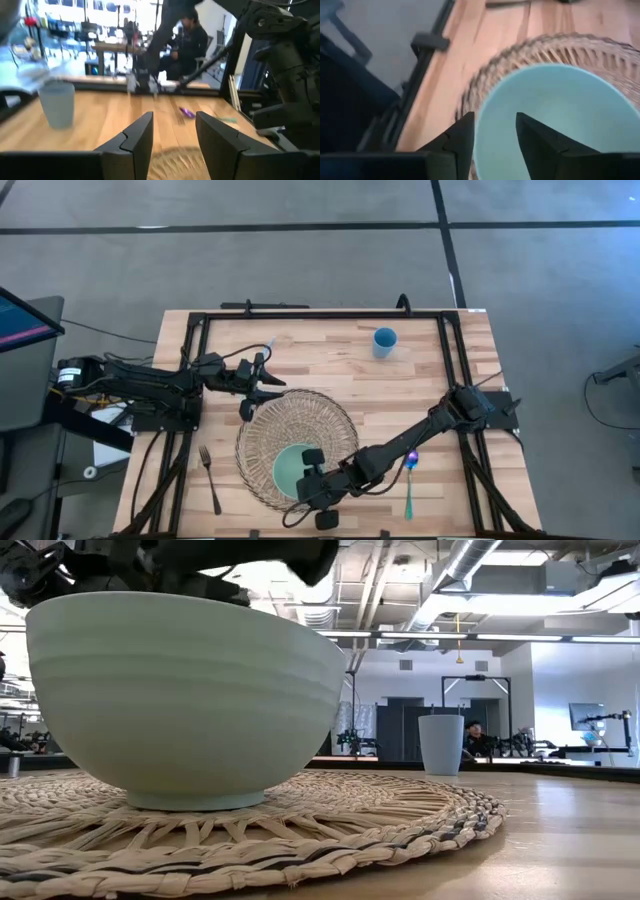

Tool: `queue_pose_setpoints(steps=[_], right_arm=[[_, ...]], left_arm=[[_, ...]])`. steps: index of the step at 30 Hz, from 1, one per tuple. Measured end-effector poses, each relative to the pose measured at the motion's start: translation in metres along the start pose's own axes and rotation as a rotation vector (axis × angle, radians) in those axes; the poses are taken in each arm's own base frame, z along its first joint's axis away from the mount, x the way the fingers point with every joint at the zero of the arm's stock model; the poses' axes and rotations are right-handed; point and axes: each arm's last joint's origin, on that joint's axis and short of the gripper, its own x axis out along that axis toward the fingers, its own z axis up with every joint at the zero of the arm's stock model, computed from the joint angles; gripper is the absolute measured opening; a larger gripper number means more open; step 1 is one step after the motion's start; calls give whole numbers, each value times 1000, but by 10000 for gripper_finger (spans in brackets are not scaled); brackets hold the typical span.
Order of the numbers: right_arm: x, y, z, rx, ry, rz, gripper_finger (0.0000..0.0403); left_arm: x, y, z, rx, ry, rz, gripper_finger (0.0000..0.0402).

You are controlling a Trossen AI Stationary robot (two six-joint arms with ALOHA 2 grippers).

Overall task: Pick & Place Utensil
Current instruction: Put the blue spoon into the light blue bowl

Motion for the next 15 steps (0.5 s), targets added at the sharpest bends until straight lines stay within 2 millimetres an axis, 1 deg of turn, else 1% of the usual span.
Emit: queue_pose_setpoints(steps=[2, 4, 6, 9, 12, 14, 15], right_arm=[[-10, -5, 6, -12, 52, -15, 145], [-25, -8, 8, -21, 100, -27, 145], [-40, -15, 12, -19, 112, -46, 142], [-73, -23, 14, -35, 159, -99, 134], [-107, -33, 16, -24, 171, -211, 125], [-124, -38, 14, -9, 160, -270, 120], [-130, -41, 10, -2, 161, -289, 118]], left_arm=[[3, 1, 8, 27, -29, 0, 149], [5, 1, 15, 44, -46, -1, 149], [7, 1, 20, 70, -63, -1, 149], [8, 1, 24, 121, -73, 1, 149], [10, 2, 29, 156, -88, 2, 149], [12, 2, 34, 161, -100, 3, 149], [12, 2, 36, 164, -106, 3, 149]])
